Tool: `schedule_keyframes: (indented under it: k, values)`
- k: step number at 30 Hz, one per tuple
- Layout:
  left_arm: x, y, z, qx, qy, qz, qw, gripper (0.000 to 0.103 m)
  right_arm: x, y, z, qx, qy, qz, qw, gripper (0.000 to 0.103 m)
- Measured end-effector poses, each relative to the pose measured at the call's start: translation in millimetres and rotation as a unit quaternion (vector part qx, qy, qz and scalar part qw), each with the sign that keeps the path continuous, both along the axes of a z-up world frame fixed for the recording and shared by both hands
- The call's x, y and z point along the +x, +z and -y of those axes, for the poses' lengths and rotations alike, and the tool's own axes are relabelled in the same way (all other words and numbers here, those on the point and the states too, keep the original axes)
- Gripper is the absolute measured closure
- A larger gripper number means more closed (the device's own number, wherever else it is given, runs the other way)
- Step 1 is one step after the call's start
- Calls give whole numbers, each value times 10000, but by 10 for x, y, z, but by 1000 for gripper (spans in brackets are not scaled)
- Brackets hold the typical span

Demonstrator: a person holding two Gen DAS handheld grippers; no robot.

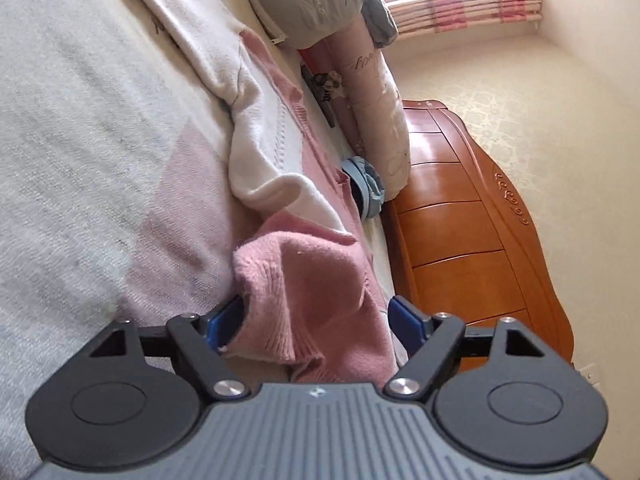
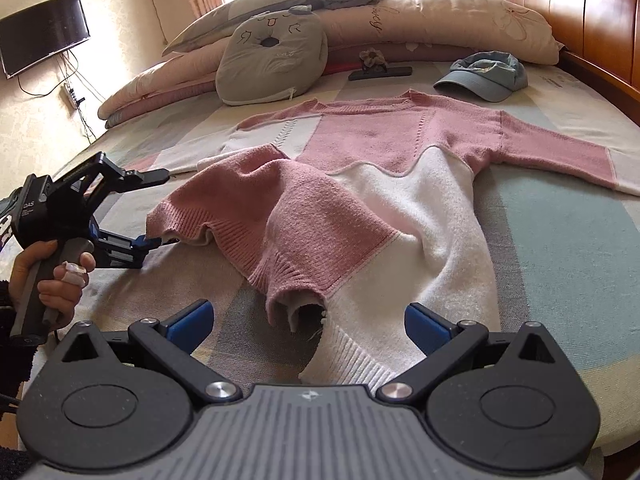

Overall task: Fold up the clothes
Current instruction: 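Grasp the pink ribbed hem edge with the left tool, then pull the pink hem straight with the left tool and release it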

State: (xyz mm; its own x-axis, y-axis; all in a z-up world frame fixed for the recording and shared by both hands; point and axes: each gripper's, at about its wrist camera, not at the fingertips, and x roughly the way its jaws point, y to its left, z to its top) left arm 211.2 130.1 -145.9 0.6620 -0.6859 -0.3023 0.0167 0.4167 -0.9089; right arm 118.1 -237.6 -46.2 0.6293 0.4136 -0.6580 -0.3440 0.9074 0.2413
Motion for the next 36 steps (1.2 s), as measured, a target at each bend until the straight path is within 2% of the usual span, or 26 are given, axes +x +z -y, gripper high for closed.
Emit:
schedule_keyframes:
  k: [6,10,12,14,17,22,24,25,32,36]
  values:
    - [198,65,324,342,-539,40,9980,26,44,-17,-7,-32,-21,-18,10000,0]
    - [124,6,268,47,-328,103,9994,28,57,-25,-36,-27,6,-17,10000,0]
    - [96,-98,149,-220,-20,-88,9997,49,50,-50,-48,-51,40,-43,10000,0]
    - [48,-213,54,-506,274,-274,9980,62,54,-81,-50,-68,38,-92,9999,0]
    - [-19,-280,20,-595,393,-279,9971,67,68,-121,-30,-28,7,-166,9999,0]
    - [-46,-311,25,-443,507,-348,9971,75,63,-149,-15,-2,-37,-210,9998,0]
    - [-49,-297,51,-250,523,-384,9976,91,57,-149,-17,6,-44,-211,9998,0]
    - [-56,-289,62,-146,519,-399,9978,94,53,-149,-17,7,-47,-211,9998,0]
    - [-258,-60,81,346,432,-201,9983,98,18,-136,5,-10,-54,-181,9998,0]
    - [-445,96,-9,485,451,-73,9978,99,-9,-107,-1,26,20,-112,9999,0]
